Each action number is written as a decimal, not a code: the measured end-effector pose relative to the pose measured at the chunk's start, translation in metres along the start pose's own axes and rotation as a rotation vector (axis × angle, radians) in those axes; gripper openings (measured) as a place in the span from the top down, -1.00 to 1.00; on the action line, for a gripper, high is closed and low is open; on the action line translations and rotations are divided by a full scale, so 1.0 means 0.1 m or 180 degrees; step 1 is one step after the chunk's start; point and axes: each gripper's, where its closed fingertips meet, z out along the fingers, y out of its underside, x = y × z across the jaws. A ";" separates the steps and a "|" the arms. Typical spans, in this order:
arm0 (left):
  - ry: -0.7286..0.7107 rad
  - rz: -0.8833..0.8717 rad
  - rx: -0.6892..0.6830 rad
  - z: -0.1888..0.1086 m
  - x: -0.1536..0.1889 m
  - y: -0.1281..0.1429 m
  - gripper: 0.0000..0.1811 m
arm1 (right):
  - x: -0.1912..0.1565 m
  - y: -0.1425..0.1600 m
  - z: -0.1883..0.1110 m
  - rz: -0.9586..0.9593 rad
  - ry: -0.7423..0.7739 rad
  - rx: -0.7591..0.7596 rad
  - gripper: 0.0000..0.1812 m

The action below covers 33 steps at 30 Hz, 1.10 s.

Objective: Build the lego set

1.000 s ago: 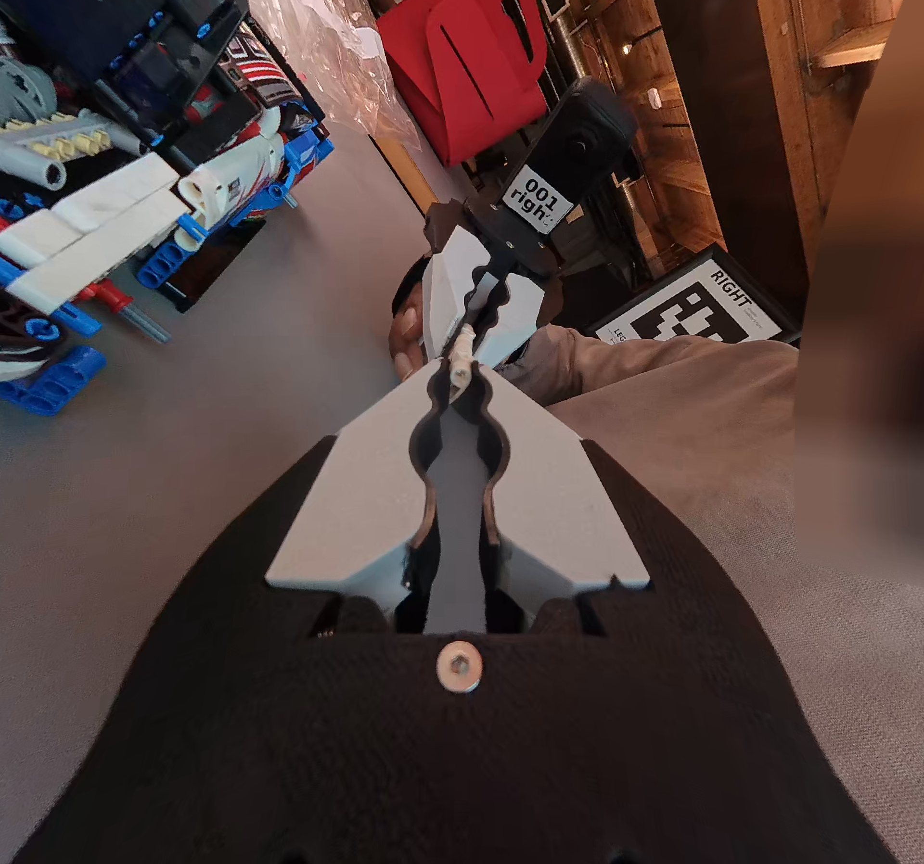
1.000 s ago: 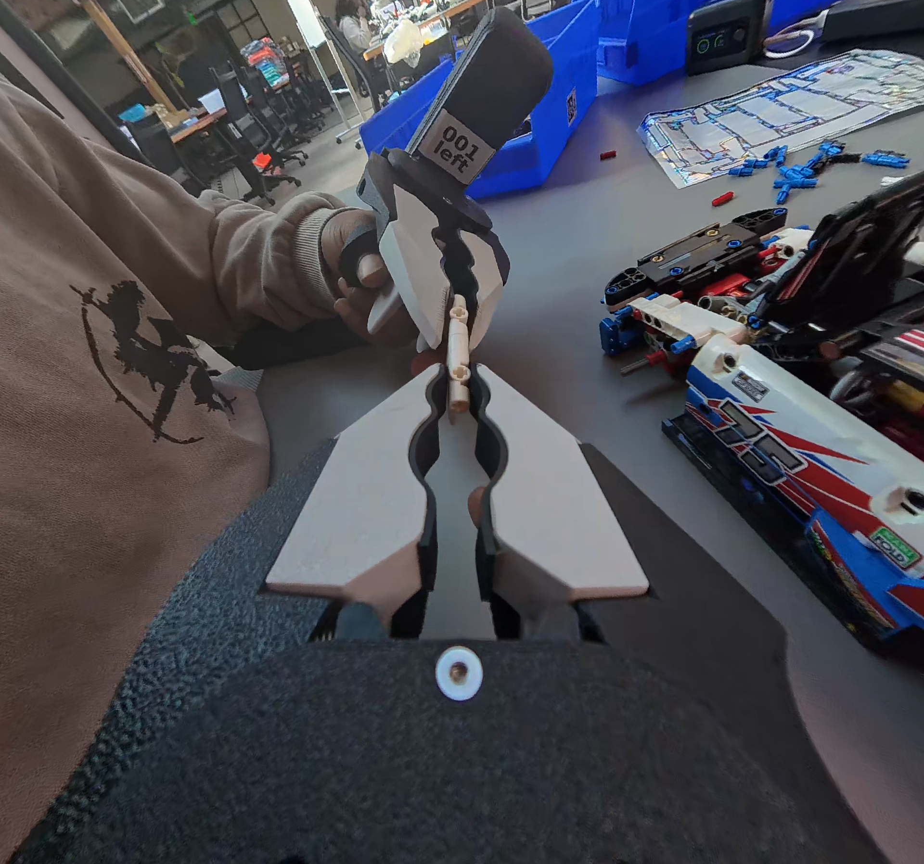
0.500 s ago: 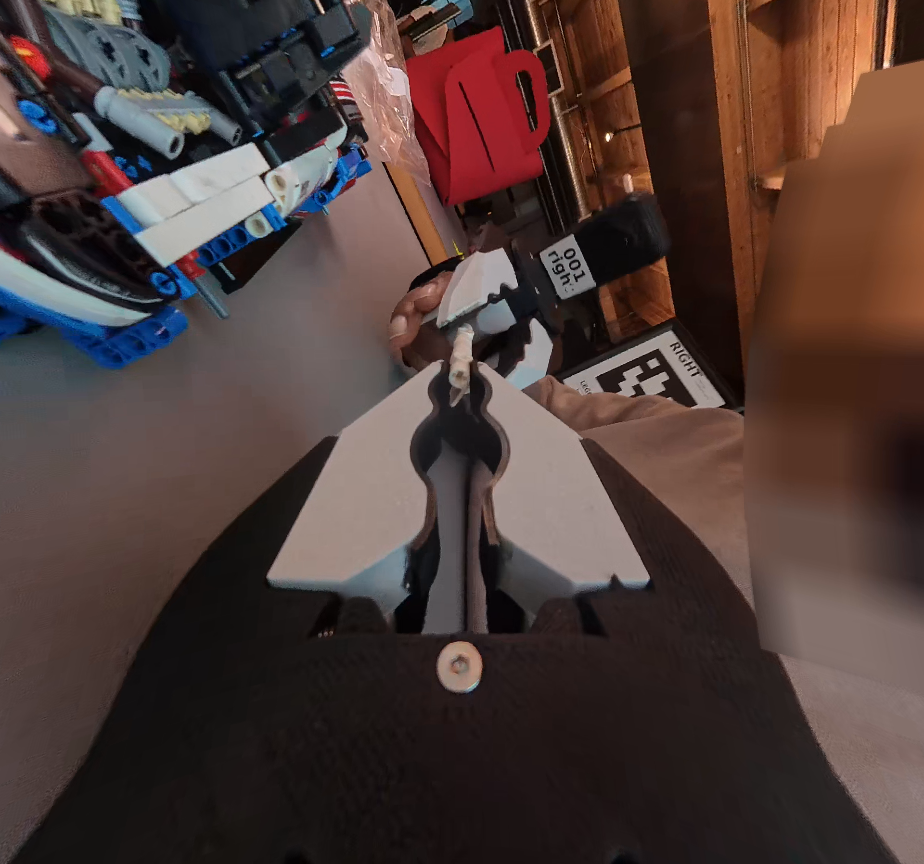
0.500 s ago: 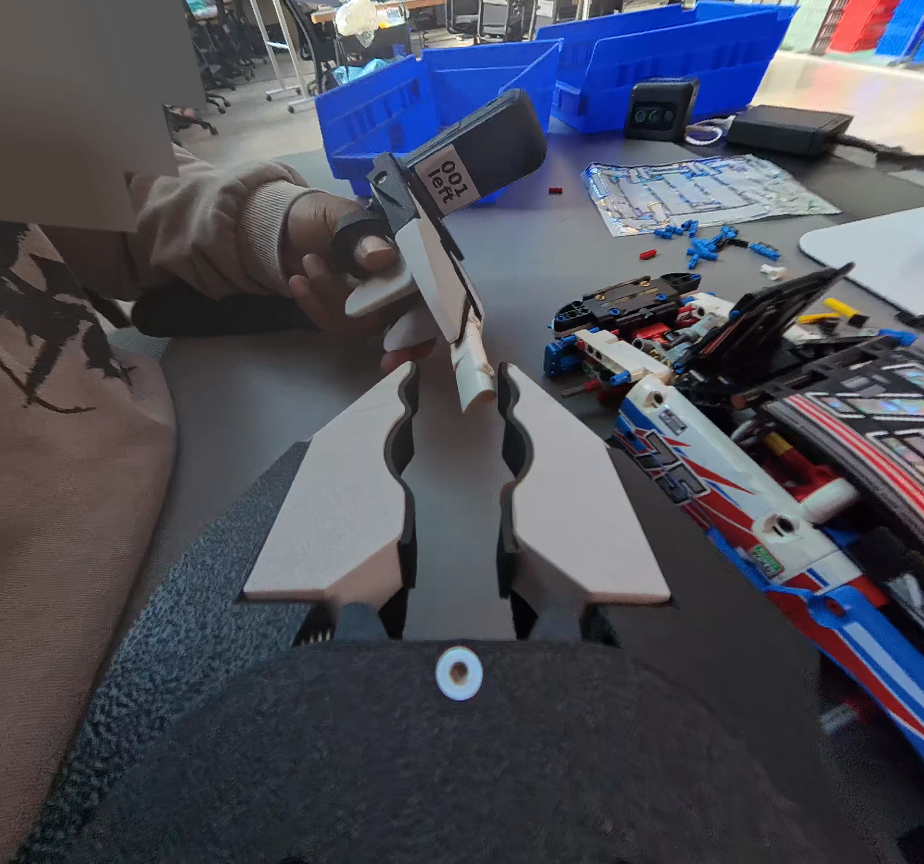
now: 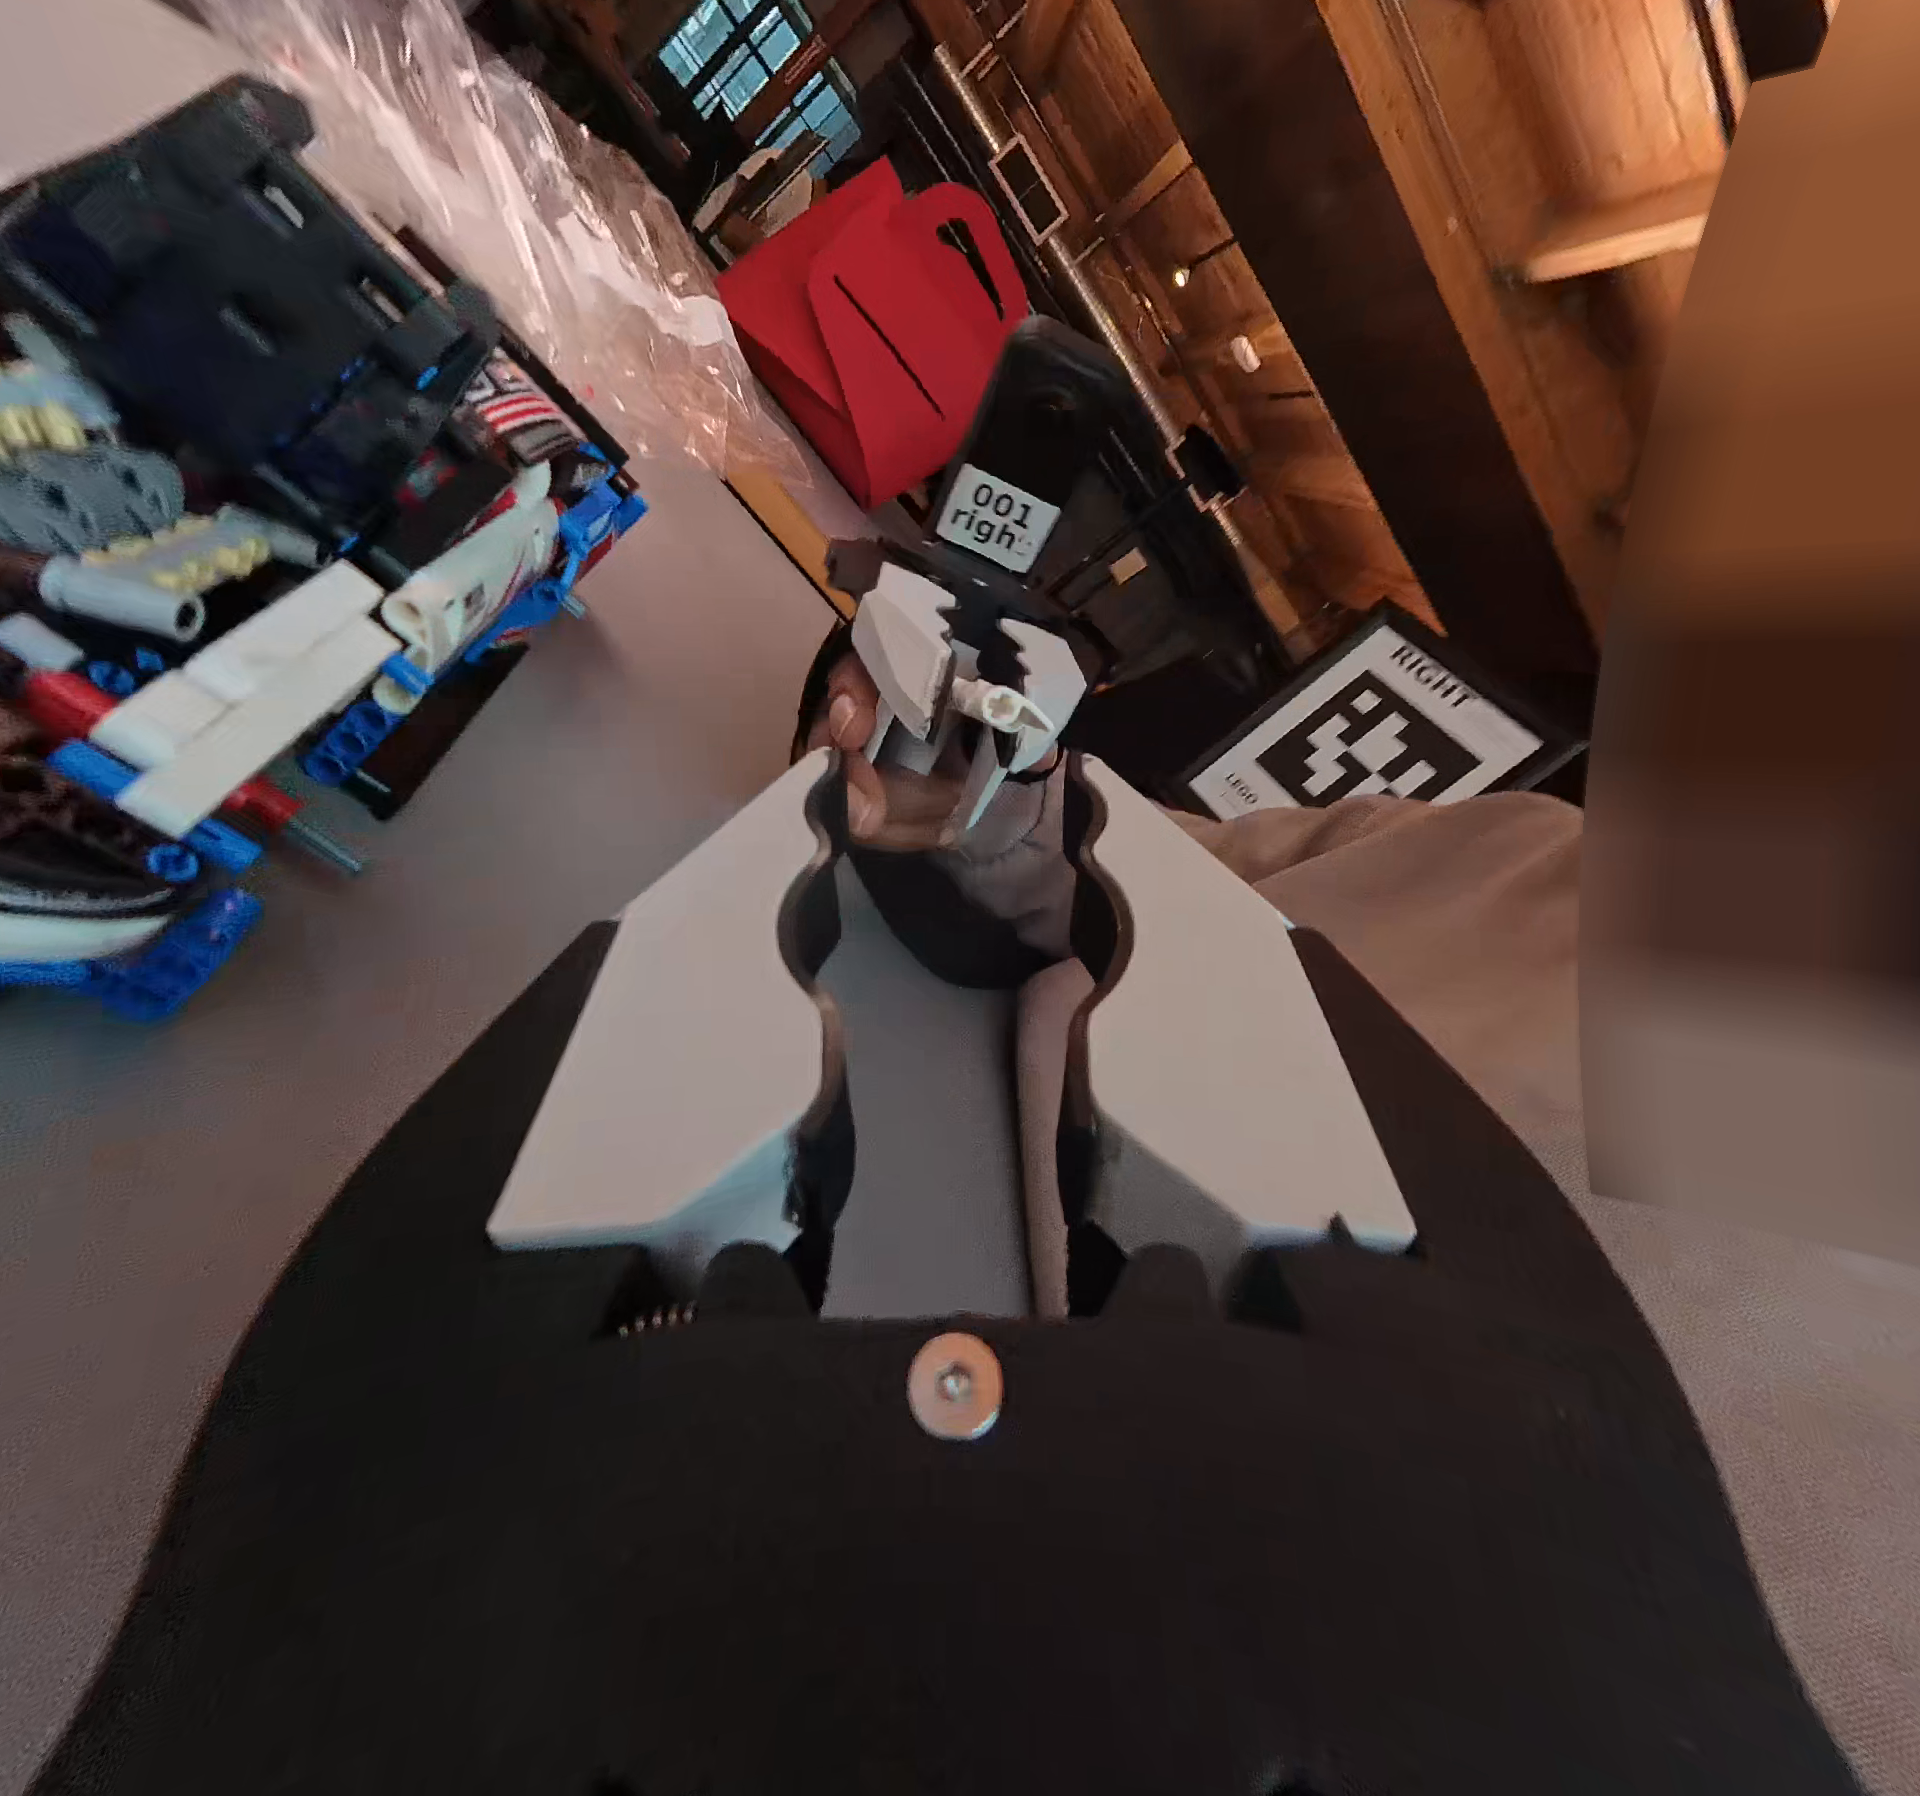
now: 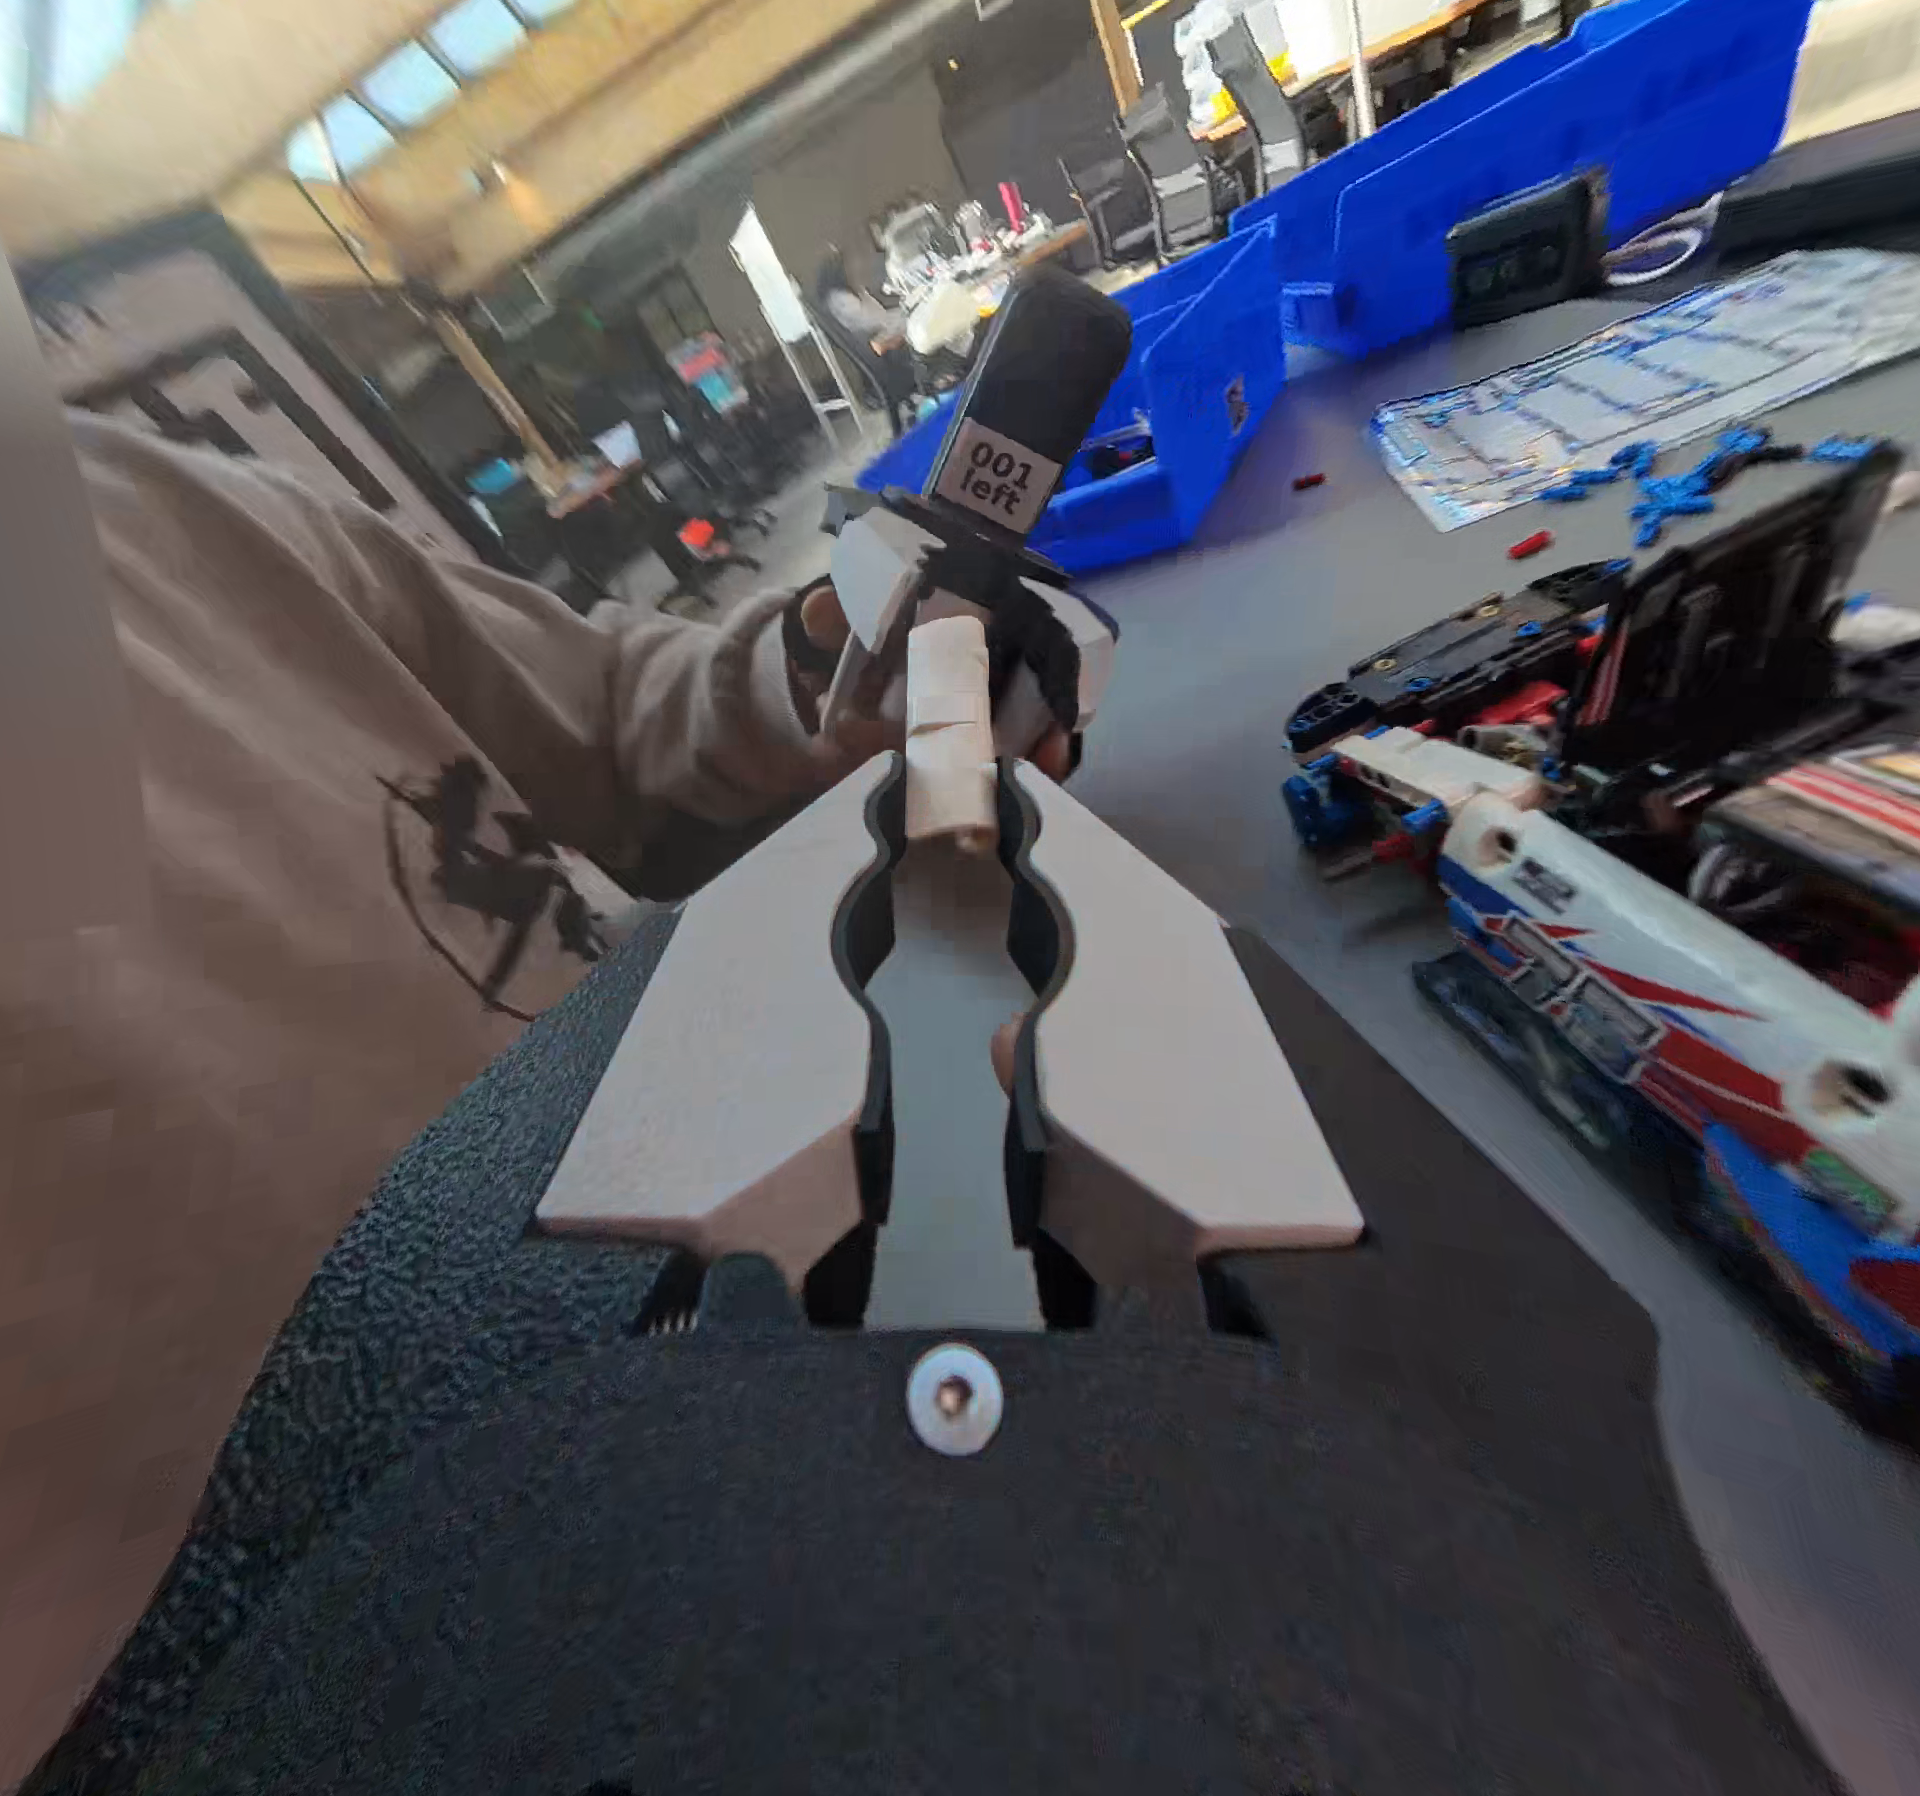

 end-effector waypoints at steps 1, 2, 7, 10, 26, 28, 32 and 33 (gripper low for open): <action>-0.0070 0.0298 -0.0032 0.00 0.04 0.00 0.53 | -0.02 -0.01 -0.01 0.0346 -0.0171 0.0055 0.84; -0.0151 0.0590 -0.0065 0.01 0.07 0.00 0.52 | -0.04 -0.01 -0.01 0.0600 -0.0324 0.0074 0.84; -0.0492 0.1660 -0.0244 0.07 0.14 0.07 0.61 | -0.21 0.06 0.06 0.1214 -0.0810 0.0021 0.85; -0.0438 0.1946 -0.0277 0.10 0.24 0.11 0.79 | -0.30 0.06 0.08 0.1429 -0.1052 0.0020 0.85; -0.0683 0.2187 -0.0272 0.04 0.24 0.09 0.91 | -0.14 0.07 0.06 -0.0534 -0.0145 -0.0001 0.83; -0.0624 0.2045 -0.0233 0.01 0.23 0.07 0.91 | -0.12 0.08 0.05 -0.1058 0.0096 -0.0041 0.85; -0.0514 0.1888 -0.0198 0.01 0.24 0.07 0.91 | -0.12 0.10 0.05 -0.2018 0.0486 -0.0127 0.87; -0.0506 0.1880 -0.0199 0.01 0.23 0.07 0.91 | -0.12 0.10 0.05 -0.2171 0.0556 -0.0137 0.87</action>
